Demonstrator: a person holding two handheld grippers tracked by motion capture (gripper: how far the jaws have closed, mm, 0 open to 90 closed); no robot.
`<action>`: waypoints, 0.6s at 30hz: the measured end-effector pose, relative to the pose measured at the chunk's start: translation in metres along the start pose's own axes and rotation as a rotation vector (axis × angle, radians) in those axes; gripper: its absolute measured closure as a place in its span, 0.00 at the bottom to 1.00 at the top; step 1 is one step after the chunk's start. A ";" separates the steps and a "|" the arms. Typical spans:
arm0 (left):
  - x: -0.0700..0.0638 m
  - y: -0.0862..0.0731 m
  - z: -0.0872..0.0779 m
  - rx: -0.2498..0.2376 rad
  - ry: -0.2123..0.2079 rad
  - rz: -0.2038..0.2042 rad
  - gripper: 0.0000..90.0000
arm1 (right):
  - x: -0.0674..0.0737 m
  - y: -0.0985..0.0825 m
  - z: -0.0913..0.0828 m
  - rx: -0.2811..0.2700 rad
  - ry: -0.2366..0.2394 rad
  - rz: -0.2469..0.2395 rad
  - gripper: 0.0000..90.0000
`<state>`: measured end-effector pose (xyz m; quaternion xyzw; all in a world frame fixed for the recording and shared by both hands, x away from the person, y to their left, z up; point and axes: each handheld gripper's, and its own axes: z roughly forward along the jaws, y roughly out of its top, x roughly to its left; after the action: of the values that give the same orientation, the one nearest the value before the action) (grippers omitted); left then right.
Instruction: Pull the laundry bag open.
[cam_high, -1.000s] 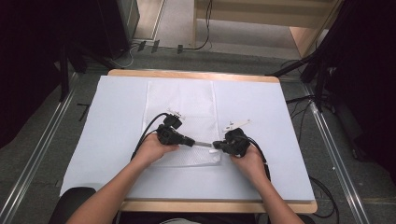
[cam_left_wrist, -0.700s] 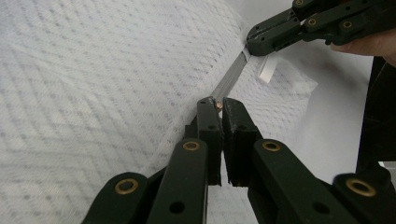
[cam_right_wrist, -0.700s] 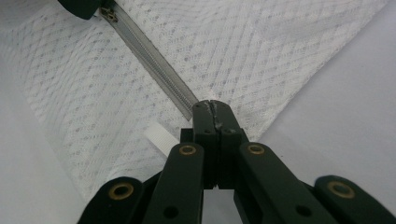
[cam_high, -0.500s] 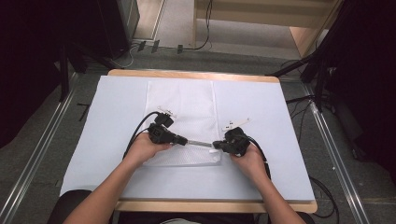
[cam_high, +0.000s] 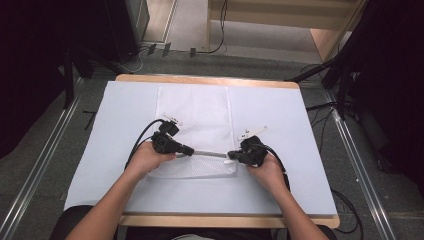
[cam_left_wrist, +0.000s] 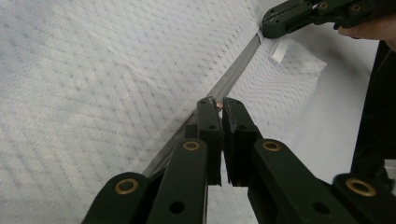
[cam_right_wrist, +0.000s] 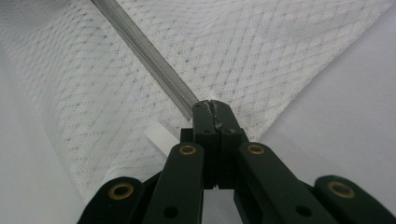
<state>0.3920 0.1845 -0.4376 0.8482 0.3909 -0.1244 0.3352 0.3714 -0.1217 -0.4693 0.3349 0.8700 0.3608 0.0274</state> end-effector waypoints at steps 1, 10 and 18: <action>0.001 -0.001 -0.002 -0.002 0.000 -0.005 0.98 | 0.000 0.000 0.000 0.000 -0.001 0.000 1.00; 0.001 -0.005 -0.007 0.003 -0.011 -0.005 0.98 | 0.001 0.000 0.001 -0.003 -0.003 -0.006 1.00; 0.006 -0.012 -0.014 0.020 0.005 -0.018 0.98 | 0.002 0.001 0.002 -0.002 -0.004 -0.012 1.00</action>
<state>0.3857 0.2026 -0.4359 0.8481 0.3981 -0.1292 0.3248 0.3708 -0.1190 -0.4694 0.3305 0.8716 0.3608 0.0313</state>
